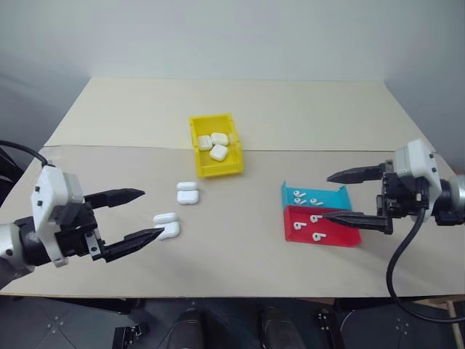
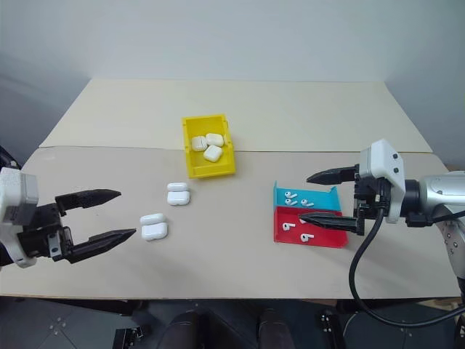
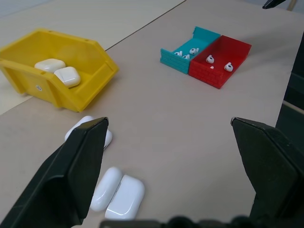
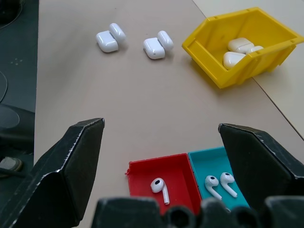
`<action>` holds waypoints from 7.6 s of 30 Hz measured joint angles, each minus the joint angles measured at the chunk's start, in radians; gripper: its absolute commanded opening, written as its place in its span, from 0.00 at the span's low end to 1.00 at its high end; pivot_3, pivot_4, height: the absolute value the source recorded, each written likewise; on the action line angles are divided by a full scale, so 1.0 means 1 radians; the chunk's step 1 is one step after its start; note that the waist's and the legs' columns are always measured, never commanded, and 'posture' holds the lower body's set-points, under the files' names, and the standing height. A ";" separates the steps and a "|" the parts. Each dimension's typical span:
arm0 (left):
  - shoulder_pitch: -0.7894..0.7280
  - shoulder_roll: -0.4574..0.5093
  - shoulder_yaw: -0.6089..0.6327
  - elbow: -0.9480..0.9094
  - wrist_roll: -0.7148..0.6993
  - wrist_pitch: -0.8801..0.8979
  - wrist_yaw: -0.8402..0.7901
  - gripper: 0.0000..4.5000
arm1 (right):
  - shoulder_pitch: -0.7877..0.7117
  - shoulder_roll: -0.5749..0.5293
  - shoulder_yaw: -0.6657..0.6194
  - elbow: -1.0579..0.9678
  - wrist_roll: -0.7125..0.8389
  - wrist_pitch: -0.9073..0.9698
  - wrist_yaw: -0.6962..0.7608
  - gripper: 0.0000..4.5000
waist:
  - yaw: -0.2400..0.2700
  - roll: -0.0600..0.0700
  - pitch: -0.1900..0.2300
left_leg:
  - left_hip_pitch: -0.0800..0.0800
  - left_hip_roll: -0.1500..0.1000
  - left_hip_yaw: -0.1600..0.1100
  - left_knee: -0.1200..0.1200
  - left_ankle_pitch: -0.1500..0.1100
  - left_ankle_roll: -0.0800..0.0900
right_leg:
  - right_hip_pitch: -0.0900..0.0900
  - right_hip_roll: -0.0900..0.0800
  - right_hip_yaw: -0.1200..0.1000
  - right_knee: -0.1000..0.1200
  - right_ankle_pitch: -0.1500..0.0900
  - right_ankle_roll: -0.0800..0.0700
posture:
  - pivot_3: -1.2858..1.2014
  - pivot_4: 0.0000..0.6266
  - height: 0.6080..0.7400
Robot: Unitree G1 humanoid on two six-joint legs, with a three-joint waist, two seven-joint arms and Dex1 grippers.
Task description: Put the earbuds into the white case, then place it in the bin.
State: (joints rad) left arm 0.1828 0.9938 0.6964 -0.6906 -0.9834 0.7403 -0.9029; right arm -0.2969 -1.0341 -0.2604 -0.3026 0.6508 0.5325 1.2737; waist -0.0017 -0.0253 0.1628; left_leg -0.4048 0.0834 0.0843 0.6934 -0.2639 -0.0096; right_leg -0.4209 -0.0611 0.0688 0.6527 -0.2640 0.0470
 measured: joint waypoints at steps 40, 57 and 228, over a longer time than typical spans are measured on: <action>-0.317 0.539 -0.432 0.048 0.017 0.523 0.211 1.00 | -0.053 0.021 0.050 0.023 0.000 0.001 -0.022 0.99 | -0.004 0.000 0.000 | 0.000 0.000 0.001 -0.002 0.000 0.000 | -0.003 0.001 0.001 0.003 -0.001 -0.002 | 0.52 0.24 1.00; -0.836 0.207 -0.713 0.255 0.007 0.871 0.433 1.00 | -0.067 0.030 0.051 0.008 0.003 0.003 -0.040 0.99 | 0.014 -0.001 0.001 | 0.000 -0.001 0.000 0.001 0.000 -0.001 | -0.001 0.001 0.001 0.005 -0.001 -0.001 | 0.52 0.24 1.00; -0.718 0.024 -0.457 0.262 0.121 0.491 0.246 0.00 | 0.040 0.087 -0.021 -0.167 0.197 0.181 -0.204 1.00 | 0.013 -0.006 0.002 | -0.001 -0.001 -0.002 0.001 0.003 -0.003 | -0.002 0.001 0.000 0.004 0.001 -0.001 | 0.52 0.24 1.00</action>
State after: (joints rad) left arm -0.5353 1.0175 0.2399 -0.4290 -0.8621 1.2316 -0.6570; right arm -0.2569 -0.9471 -0.2812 -0.4697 0.8474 0.7132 1.0694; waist 0.0113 -0.0308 0.1651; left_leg -0.4061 0.0822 0.0821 0.6947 -0.2613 -0.0124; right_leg -0.4224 -0.0604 0.0691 0.6572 -0.2631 0.0457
